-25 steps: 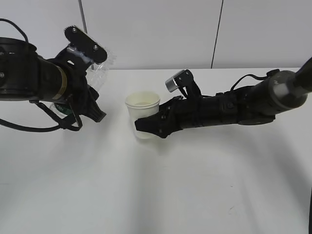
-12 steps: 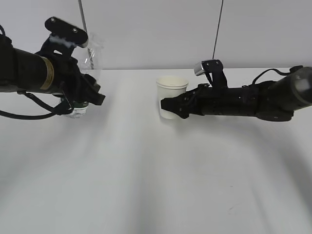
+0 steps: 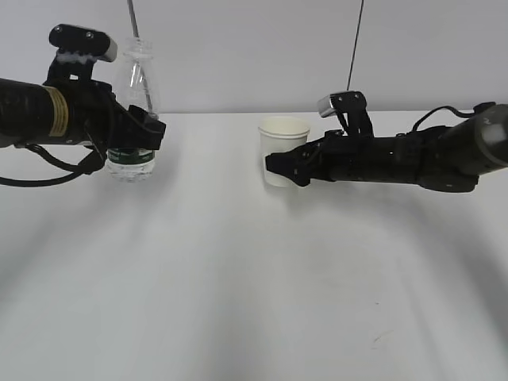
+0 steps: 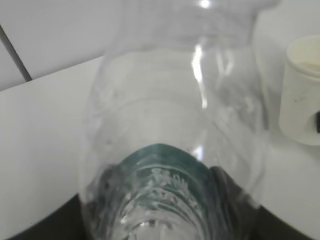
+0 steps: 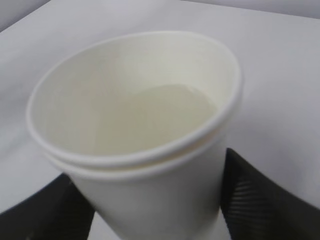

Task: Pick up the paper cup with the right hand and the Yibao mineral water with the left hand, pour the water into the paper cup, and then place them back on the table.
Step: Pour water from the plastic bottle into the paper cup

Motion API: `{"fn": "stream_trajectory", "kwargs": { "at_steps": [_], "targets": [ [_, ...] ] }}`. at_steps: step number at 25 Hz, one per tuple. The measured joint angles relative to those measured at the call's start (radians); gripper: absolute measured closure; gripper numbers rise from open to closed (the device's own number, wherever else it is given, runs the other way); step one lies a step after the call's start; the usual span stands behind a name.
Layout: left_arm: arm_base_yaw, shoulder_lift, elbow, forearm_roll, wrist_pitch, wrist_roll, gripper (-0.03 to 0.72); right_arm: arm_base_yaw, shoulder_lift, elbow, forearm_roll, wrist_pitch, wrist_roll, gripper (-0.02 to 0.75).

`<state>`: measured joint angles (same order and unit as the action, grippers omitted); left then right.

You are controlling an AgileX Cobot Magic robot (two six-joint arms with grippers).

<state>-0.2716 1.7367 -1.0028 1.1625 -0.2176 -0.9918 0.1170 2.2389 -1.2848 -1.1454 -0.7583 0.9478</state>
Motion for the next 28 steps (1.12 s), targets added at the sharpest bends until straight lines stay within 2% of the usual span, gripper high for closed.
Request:
{"fn": "stream_trajectory", "kwargs": {
  "at_steps": [11,16,21,28],
  "targets": [
    [0.083,0.093,0.000,-0.006,-0.242,0.010,0.341,0.000,0.000,-0.004,0.015,0.011,0.000,0.188],
    [0.084,0.105,0.000,-0.008,-0.268,0.049,0.341,-0.006,0.000,-0.004,0.126,0.028,-0.066,0.189],
    [0.085,0.116,0.000,-0.069,-0.268,0.102,0.341,-0.006,0.000,-0.004,0.222,0.081,-0.146,0.189],
    [0.107,0.158,-0.001,-0.131,-0.339,0.150,0.341,-0.012,0.000,-0.004,0.421,0.133,-0.282,0.188]
  ]
}}
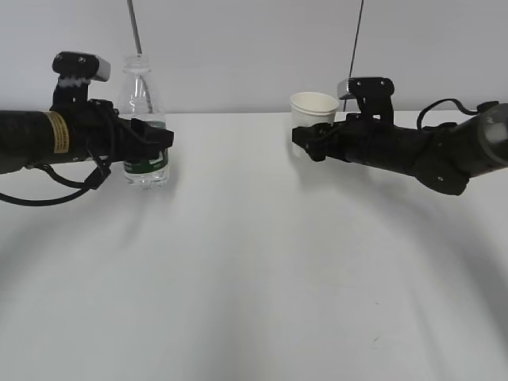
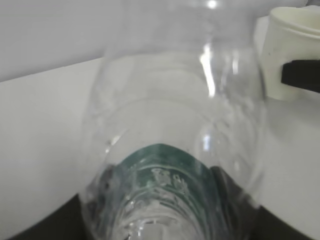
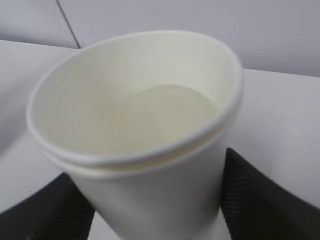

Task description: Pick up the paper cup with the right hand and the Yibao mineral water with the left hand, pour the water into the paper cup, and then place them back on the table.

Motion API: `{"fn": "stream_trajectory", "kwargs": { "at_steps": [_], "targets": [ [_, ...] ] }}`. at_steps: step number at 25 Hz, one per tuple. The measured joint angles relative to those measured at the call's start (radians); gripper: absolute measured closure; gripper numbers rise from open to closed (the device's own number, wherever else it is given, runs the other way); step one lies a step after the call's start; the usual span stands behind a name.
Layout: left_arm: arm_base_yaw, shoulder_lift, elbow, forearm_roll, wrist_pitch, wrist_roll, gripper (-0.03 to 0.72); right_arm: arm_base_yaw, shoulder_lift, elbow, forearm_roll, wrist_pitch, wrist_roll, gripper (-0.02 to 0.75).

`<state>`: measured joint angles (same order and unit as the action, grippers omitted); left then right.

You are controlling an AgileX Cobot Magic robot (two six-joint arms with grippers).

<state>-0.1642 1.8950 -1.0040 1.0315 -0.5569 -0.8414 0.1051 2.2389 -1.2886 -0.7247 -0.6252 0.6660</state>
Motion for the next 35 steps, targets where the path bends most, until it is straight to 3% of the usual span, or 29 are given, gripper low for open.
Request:
{"fn": "stream_trajectory", "kwargs": {
  "at_steps": [8,13,22,29,35],
  "targets": [
    [0.005,0.027,0.000,-0.121,-0.029,0.139,0.341,-0.011,0.000,0.019,0.188,0.013,-0.141,0.189],
    [0.005,0.027,-0.001,-0.197,-0.071,0.230,0.341,-0.013,0.000,0.078,0.303,-0.061,-0.241,0.189],
    [0.005,0.087,-0.002,-0.322,-0.152,0.340,0.341,-0.013,0.014,0.109,0.347,-0.152,-0.294,0.189],
    [0.005,0.193,-0.006,-0.487,-0.276,0.477,0.341,-0.013,0.020,0.109,0.351,-0.161,-0.307,0.189],
    [0.005,0.279,-0.015,-0.561,-0.373,0.554,0.341,-0.013,0.023,0.109,0.356,-0.166,-0.321,0.189]
  ]
}}
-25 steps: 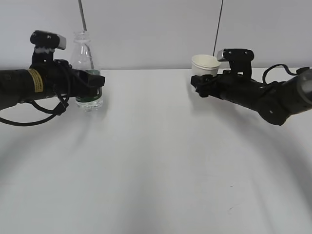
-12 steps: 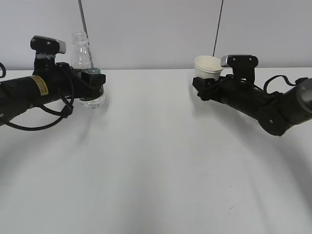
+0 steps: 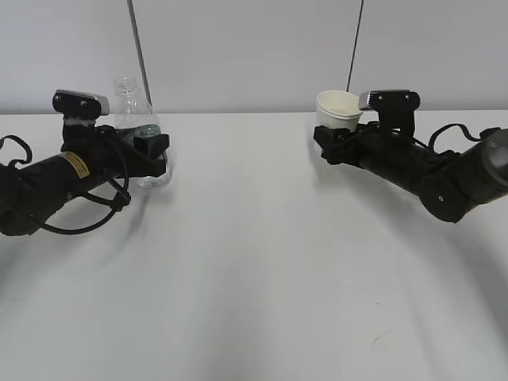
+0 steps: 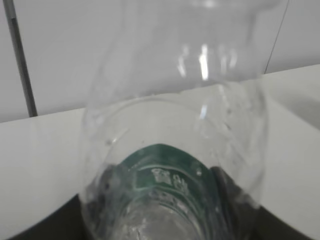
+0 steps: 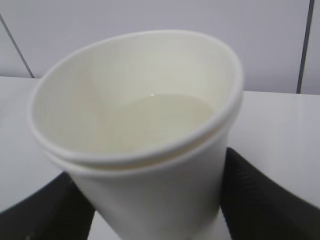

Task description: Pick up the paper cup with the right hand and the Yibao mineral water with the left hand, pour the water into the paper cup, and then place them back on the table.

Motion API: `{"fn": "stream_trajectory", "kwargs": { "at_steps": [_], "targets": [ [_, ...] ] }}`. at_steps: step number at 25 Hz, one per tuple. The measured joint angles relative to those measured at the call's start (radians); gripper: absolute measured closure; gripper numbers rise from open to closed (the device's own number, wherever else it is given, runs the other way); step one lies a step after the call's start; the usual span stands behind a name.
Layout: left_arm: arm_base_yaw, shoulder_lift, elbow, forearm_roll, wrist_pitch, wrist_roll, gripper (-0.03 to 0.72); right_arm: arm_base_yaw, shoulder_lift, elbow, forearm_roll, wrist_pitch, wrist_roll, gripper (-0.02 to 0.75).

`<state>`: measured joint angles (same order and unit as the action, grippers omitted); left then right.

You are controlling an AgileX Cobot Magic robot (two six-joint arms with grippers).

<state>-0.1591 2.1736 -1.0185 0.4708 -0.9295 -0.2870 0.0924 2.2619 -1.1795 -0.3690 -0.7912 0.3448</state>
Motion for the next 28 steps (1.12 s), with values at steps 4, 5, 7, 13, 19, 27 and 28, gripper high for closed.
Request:
{"fn": "stream_trajectory", "kwargs": {
  "at_steps": [4,5,7,13,19,27,28],
  "targets": [
    [0.000,0.043,-0.034,-0.022,-0.007,0.013,0.341,0.000,0.012,0.000,0.002,-0.017,-0.013,0.189],
    [0.000,0.048,-0.044,-0.023,-0.007,0.014,0.341,0.000,0.017,0.000,0.002,-0.017,-0.013,0.189],
    [0.000,0.058,-0.057,-0.023,-0.012,0.017,0.341,0.000,0.019,0.000,0.002,-0.017,-0.014,0.189],
    [0.000,0.077,-0.064,-0.026,-0.036,0.021,0.341,0.000,0.019,0.000,0.019,-0.024,-0.031,0.189],
    [0.000,0.077,-0.064,-0.028,-0.036,0.022,0.341,0.000,0.031,0.000,0.045,-0.032,-0.041,0.189],
    [0.000,0.079,-0.064,-0.030,-0.036,0.022,0.341,0.000,0.084,0.000,0.049,-0.049,-0.057,0.189],
    [0.000,0.079,-0.065,-0.030,-0.036,0.022,0.341,0.000,0.095,0.000,0.051,-0.054,-0.059,0.189]
  ]
}}
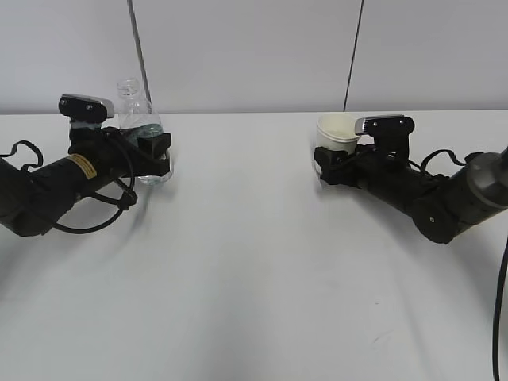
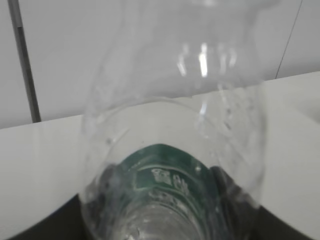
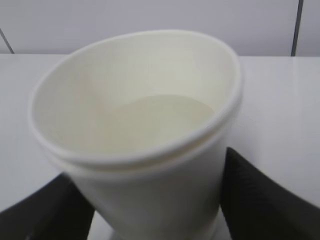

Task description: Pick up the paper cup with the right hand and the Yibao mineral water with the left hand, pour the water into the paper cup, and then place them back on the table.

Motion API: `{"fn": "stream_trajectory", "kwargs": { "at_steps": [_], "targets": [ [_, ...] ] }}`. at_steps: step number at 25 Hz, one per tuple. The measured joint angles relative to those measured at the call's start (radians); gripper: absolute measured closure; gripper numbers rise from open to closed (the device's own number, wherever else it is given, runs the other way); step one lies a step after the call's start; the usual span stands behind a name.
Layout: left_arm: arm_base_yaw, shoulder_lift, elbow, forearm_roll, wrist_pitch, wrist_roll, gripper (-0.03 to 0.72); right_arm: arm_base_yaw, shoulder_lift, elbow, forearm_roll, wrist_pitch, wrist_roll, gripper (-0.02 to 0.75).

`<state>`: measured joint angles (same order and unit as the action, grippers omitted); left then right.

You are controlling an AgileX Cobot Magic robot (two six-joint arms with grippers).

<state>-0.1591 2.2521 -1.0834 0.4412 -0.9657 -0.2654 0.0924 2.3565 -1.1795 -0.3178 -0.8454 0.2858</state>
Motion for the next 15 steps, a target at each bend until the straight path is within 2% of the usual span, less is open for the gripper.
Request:
{"fn": "stream_trajectory", "kwargs": {
  "at_steps": [15],
  "targets": [
    [0.000,0.000,0.000,0.000,0.000,0.000,0.341,0.000,0.011,0.000,0.002,-0.039,-0.009,0.189]
  ]
}}
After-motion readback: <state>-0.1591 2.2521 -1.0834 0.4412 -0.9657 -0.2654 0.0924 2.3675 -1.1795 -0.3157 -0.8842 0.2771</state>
